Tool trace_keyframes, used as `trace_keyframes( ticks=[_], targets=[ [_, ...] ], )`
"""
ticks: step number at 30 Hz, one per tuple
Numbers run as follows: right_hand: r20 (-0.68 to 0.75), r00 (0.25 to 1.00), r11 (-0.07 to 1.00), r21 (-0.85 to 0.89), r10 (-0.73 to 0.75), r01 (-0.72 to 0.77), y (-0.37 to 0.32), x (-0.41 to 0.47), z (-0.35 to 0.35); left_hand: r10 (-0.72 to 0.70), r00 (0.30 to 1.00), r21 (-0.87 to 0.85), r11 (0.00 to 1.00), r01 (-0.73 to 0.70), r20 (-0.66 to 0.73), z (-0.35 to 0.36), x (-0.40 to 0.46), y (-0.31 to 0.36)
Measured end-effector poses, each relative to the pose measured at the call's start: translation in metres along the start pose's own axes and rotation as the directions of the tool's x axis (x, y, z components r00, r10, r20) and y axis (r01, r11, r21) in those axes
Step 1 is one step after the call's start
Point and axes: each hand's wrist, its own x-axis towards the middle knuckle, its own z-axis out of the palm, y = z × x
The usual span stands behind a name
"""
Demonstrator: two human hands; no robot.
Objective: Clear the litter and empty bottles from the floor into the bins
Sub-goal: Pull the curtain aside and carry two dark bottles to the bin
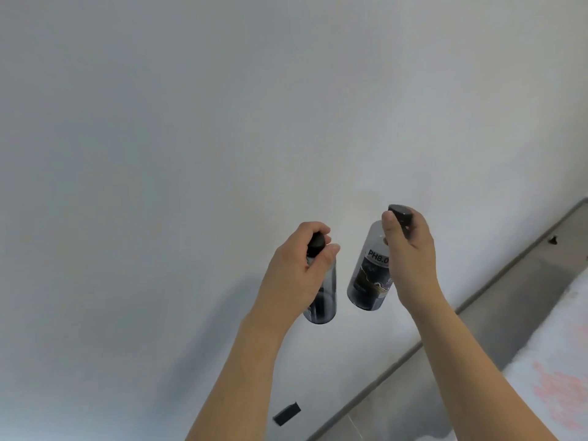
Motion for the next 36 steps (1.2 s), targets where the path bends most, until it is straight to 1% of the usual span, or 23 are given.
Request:
trace_keyframes(
  ticks=[3,6,9,12,15,19,23,26,30,34,36],
  targets=[
    [-0.055,0.998,0.999,-0.034,0.004,-0.006,0.010,0.024,-0.012,0.014,0.997,0.001,1.000,-0.014,0.082,0.018,0.032,-0.008],
    [-0.146,0.989,0.998,-0.067,0.004,-0.014,0.020,0.051,-0.028,0.048,0.990,-0.049,0.998,-0.042,0.129,0.039,0.070,-0.013],
    [-0.244,0.970,0.996,-0.090,-0.012,-0.011,0.027,0.077,-0.044,0.098,0.973,-0.079,0.993,-0.083,0.209,0.064,0.106,-0.015],
    [-0.336,0.941,0.990,-0.139,-0.042,-0.006,0.029,0.106,-0.060,0.175,0.938,-0.162,0.978,-0.131,0.299,0.086,0.146,-0.008],
    [-0.407,0.910,0.983,-0.186,-0.083,0.007,0.023,0.132,-0.071,0.242,0.907,-0.248,0.955,-0.160,0.345,0.106,0.185,0.000],
    [-0.478,0.861,0.962,-0.269,-0.173,0.044,0.017,0.155,-0.086,0.325,0.852,-0.301,0.930,-0.210,0.410,0.142,0.223,0.008],
    [-0.537,0.819,0.943,-0.332,-0.203,0.016,0.018,0.167,-0.114,0.369,0.817,-0.307,0.919,-0.249,0.442,0.192,0.249,0.015],
    [-0.598,0.773,0.936,-0.352,-0.213,-0.015,0.020,0.183,-0.142,0.399,0.788,-0.307,0.910,-0.278,0.469,0.233,0.266,0.024],
    [-0.646,0.729,0.927,-0.374,-0.227,-0.043,0.028,0.216,-0.179,0.408,0.773,-0.309,0.908,-0.284,0.486,0.286,0.297,0.039],
    [-0.683,0.690,0.933,-0.358,-0.238,-0.033,0.034,0.267,-0.224,0.420,0.762,-0.297,0.904,-0.307,0.493,0.344,0.345,0.061],
    [-0.683,0.686,0.930,-0.367,-0.249,-0.029,0.034,0.295,-0.249,0.425,0.758,-0.293,0.903,-0.315,0.495,0.375,0.371,0.076]
  ],
)
